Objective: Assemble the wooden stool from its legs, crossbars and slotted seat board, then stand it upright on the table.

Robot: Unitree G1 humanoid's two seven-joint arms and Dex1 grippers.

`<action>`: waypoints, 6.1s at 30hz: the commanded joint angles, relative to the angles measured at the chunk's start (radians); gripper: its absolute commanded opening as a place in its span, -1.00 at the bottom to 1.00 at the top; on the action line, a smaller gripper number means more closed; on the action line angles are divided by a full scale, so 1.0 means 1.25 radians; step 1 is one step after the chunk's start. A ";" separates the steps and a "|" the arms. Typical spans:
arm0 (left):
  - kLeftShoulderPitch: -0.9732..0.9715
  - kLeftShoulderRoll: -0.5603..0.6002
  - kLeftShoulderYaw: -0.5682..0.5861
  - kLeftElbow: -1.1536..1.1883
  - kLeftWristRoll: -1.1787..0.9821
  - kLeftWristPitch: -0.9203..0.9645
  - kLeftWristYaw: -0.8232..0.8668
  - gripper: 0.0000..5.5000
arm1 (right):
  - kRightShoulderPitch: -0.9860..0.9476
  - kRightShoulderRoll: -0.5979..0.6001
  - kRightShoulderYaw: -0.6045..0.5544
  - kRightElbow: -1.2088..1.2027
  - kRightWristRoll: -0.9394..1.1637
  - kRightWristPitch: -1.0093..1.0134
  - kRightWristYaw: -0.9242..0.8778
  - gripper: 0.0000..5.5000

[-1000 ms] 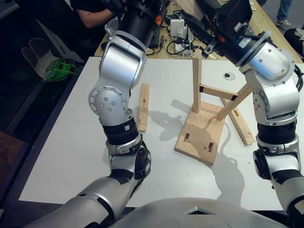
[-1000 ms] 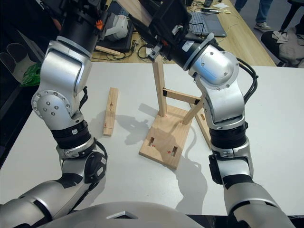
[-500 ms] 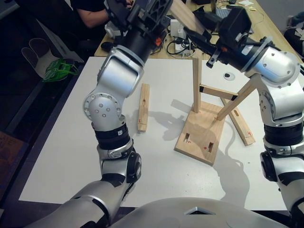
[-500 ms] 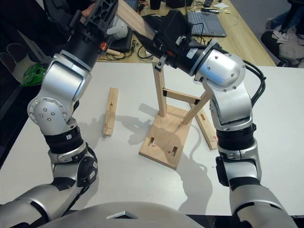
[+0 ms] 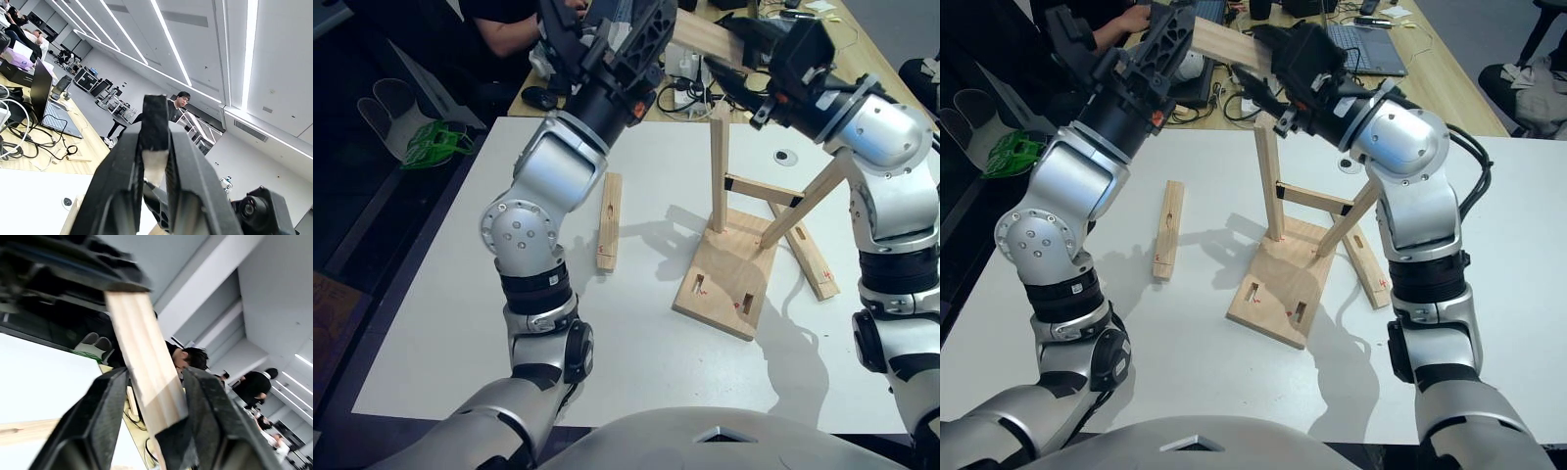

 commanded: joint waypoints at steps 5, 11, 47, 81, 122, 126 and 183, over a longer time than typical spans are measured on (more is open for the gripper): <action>-0.058 -0.005 0.059 0.008 0.092 -0.105 0.109 -0.85 | 0.116 -0.105 -0.022 -0.046 -0.008 0.046 0.061 0.21; 0.030 0.240 0.009 -0.048 0.204 0.063 0.017 -0.85 | 0.234 -0.020 -0.165 -0.075 0.052 0.066 -0.093 0.60; 0.188 0.173 -0.082 0.129 0.625 0.186 -0.049 -0.85 | 0.396 0.187 -0.130 -0.216 -0.009 0.071 -0.397 0.61; 0.058 0.254 -0.116 0.044 0.715 0.106 -0.323 -0.35 | 0.389 0.194 -0.132 -0.192 0.002 0.096 -0.399 0.61; 0.168 0.236 -0.207 -0.051 0.679 0.304 -0.361 -0.28 | 0.374 0.195 -0.132 -0.163 0.014 0.101 -0.394 0.61; 0.196 0.229 -0.254 -0.125 0.638 0.369 -0.390 -0.28 | 0.369 0.197 -0.135 -0.159 0.014 0.102 -0.396 0.61; -0.229 0.122 -0.427 0.911 0.972 -0.015 -0.641 0.70 | 0.387 0.262 -0.132 -0.120 -0.034 0.020 -0.477 0.61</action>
